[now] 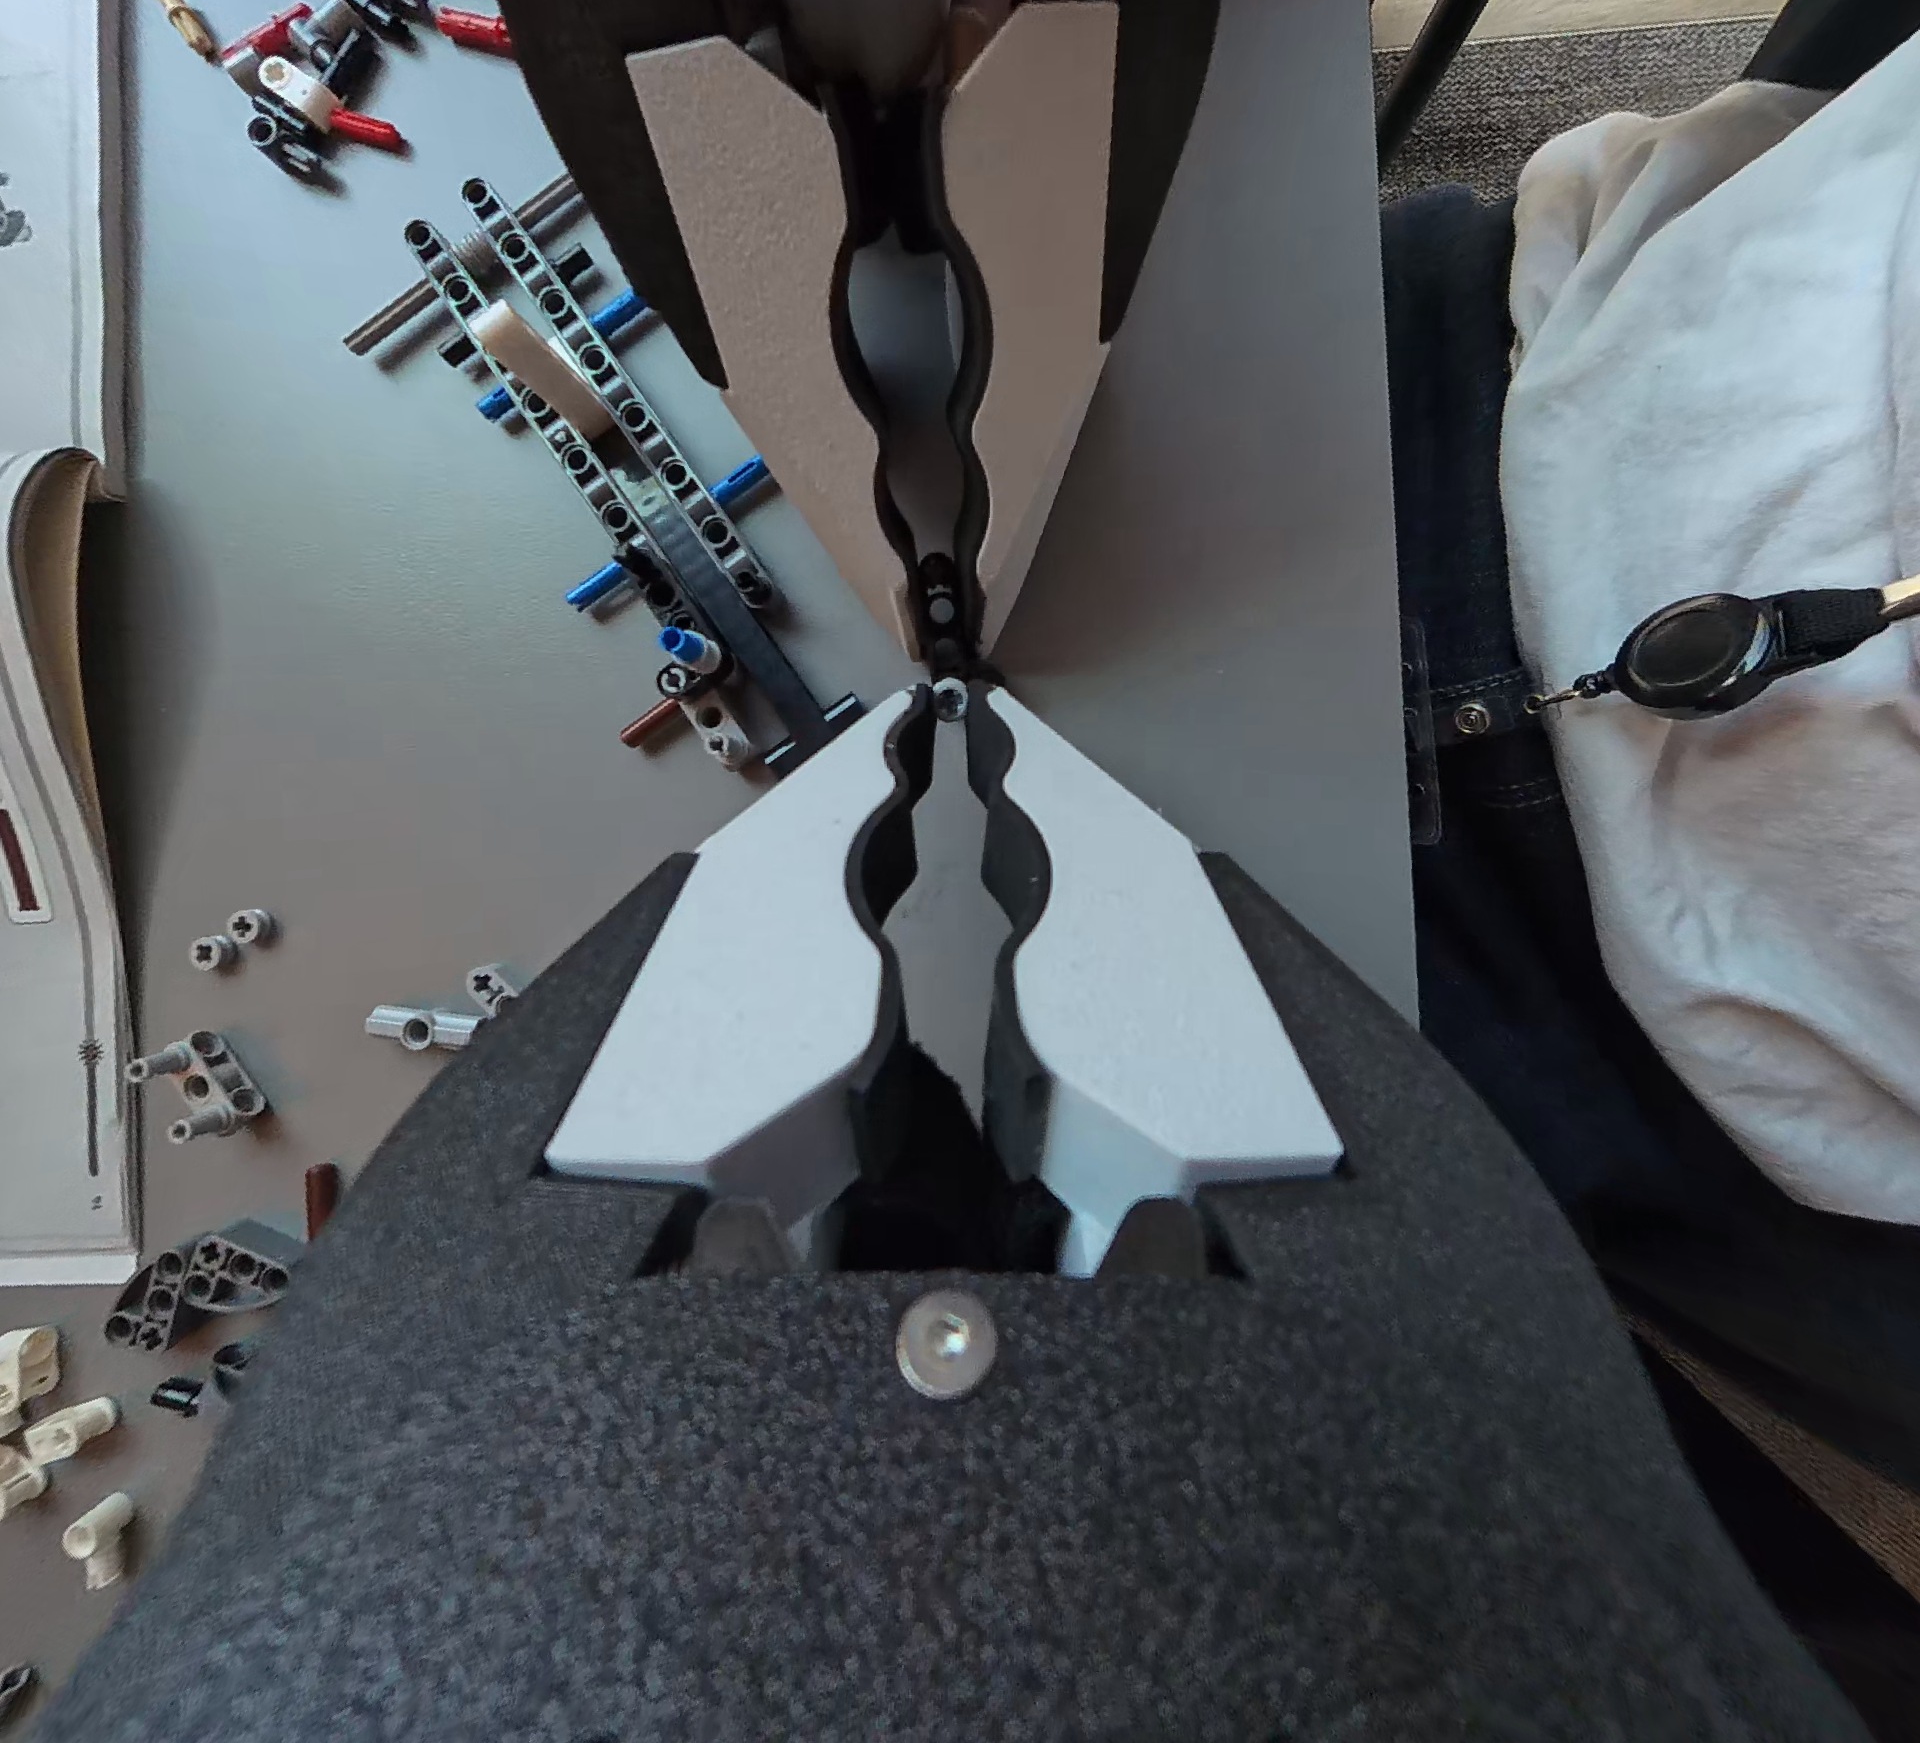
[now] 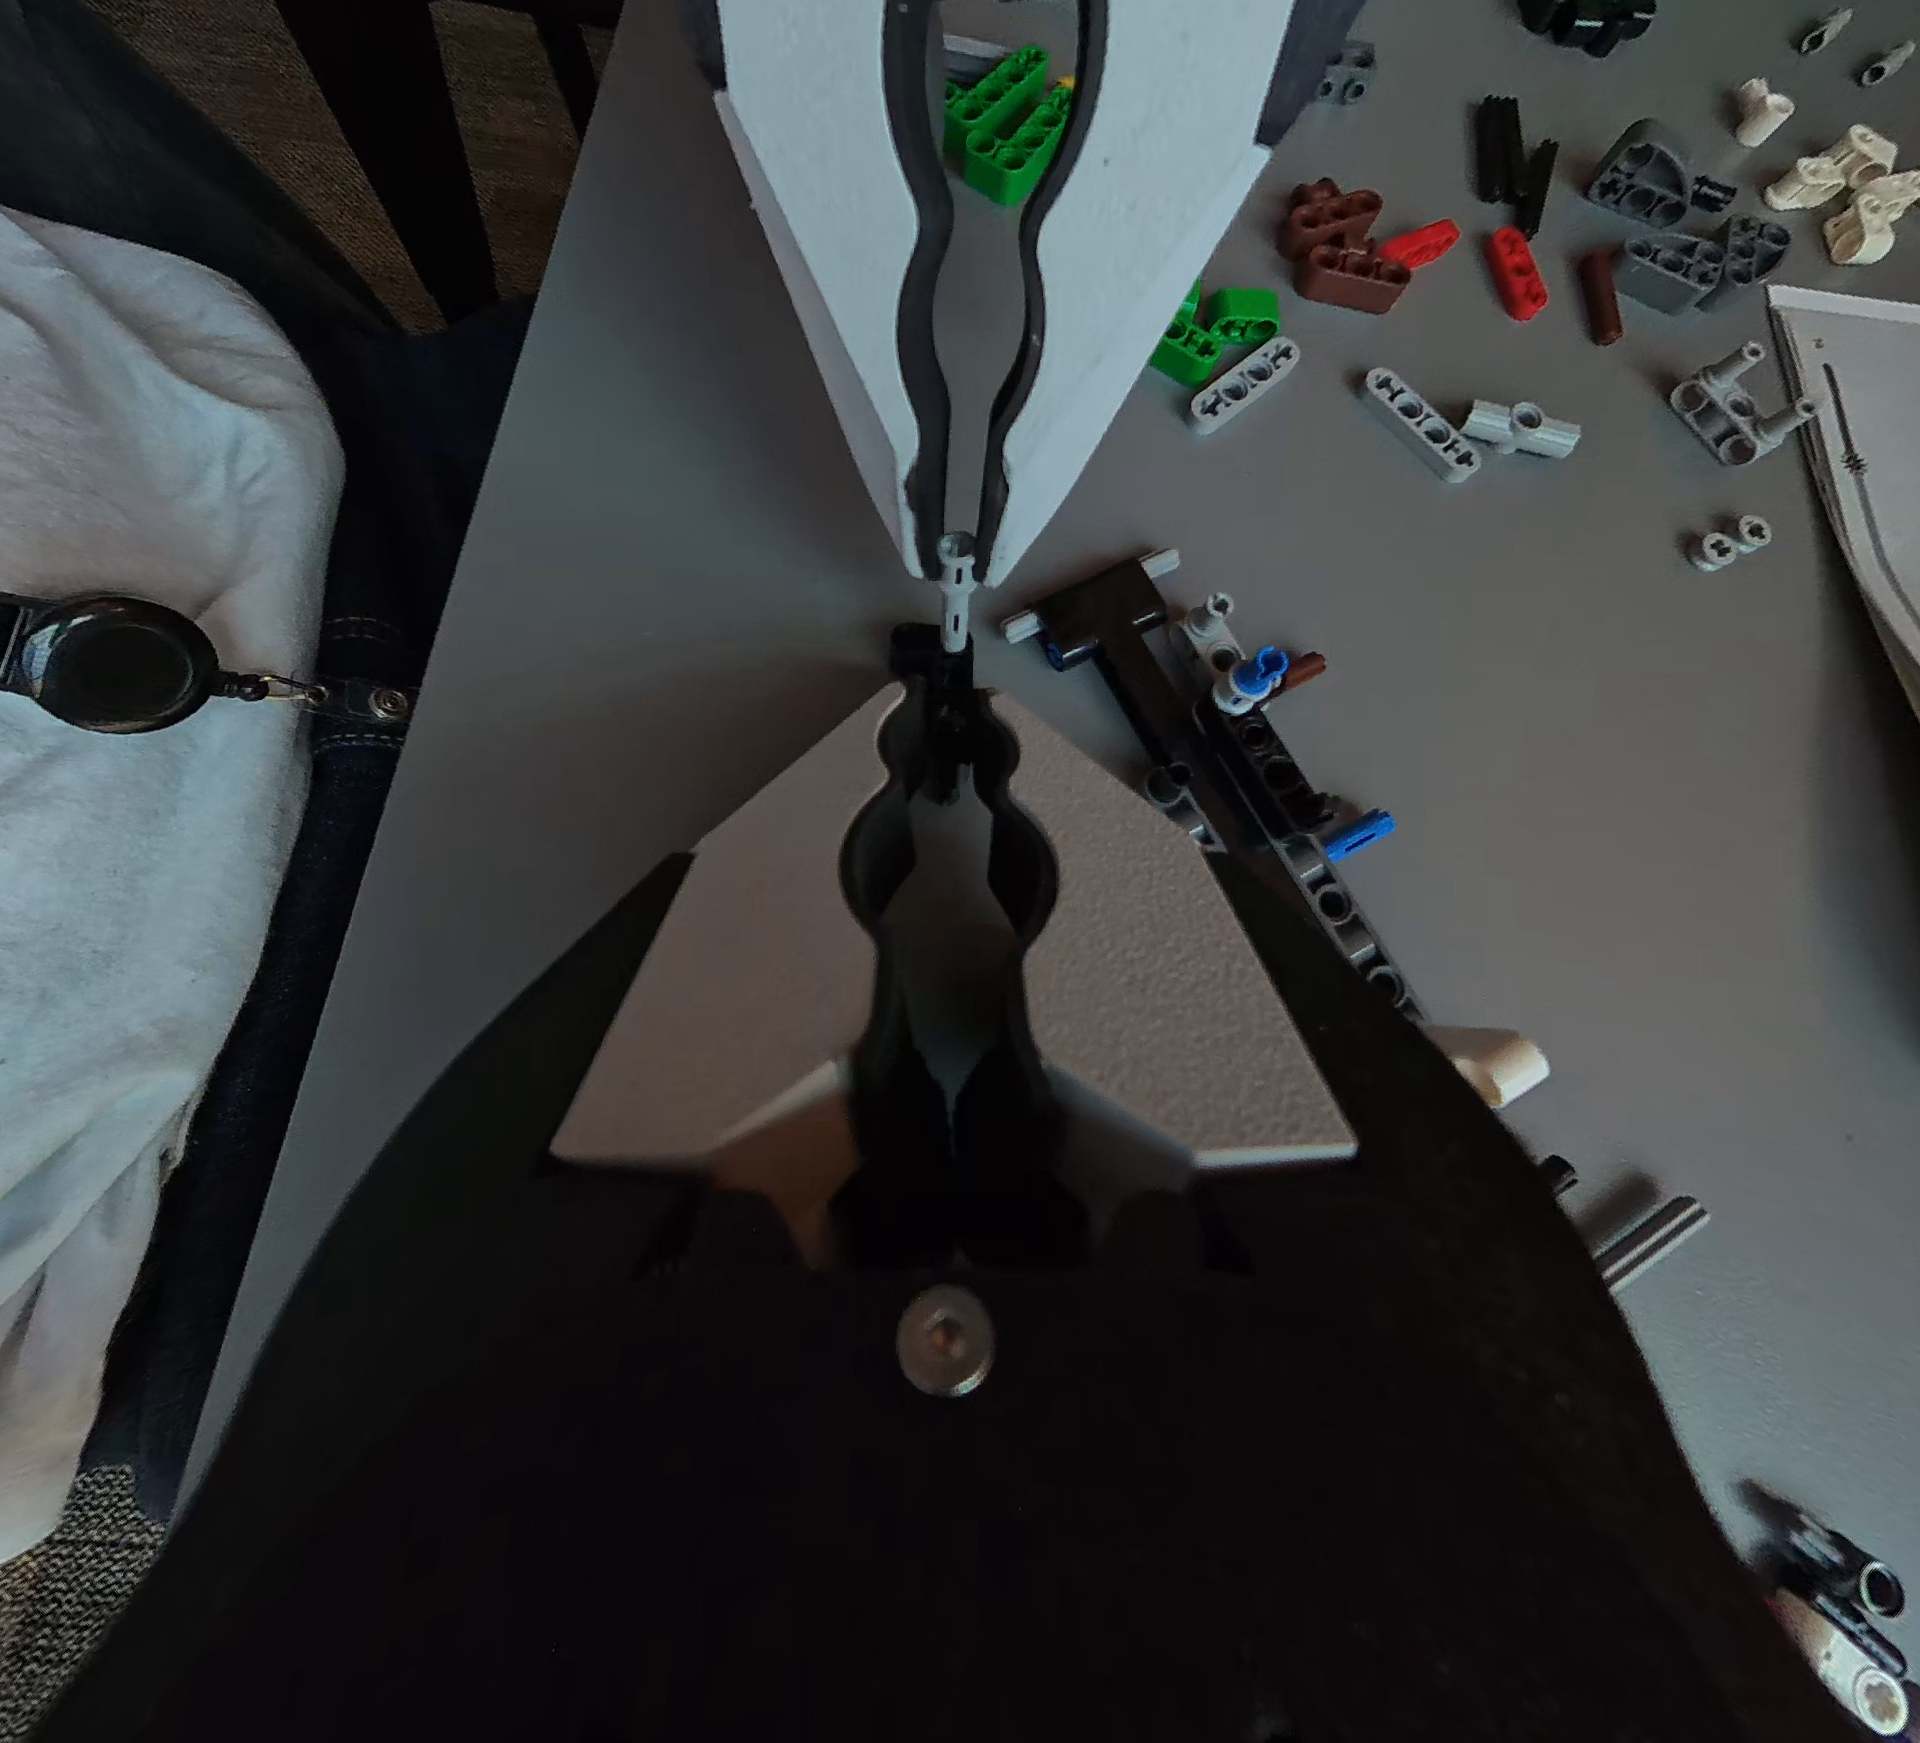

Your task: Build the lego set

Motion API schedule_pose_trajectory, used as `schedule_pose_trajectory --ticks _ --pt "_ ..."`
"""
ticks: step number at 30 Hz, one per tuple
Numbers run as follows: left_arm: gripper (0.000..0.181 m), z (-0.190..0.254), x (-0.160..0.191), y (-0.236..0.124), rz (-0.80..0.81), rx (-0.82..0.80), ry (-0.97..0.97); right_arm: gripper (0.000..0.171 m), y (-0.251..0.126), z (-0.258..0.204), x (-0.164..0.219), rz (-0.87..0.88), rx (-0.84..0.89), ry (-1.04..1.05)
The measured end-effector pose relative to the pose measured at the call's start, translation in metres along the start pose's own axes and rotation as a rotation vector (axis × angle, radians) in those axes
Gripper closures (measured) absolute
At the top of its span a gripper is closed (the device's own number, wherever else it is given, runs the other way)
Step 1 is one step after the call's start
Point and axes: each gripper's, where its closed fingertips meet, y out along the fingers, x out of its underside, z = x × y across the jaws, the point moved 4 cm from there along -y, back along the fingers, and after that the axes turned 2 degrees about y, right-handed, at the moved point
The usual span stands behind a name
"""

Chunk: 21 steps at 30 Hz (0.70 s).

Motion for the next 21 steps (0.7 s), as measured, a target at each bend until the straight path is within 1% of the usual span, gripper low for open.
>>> schedule_pose_trajectory --ticks 18,21 --pt "0.177 -0.0010 -0.0008 0.0011 0.012 0.003 0.012 0.166 -0.0002 0.0000 0.0001 0.000 0.000 0.000" --pt "0.177 -0.0015 0.0035 0.0043 0.016 0.011 0.000 0.166 -0.0001 0.0001 0.0001 -0.001 0.003 -0.001"
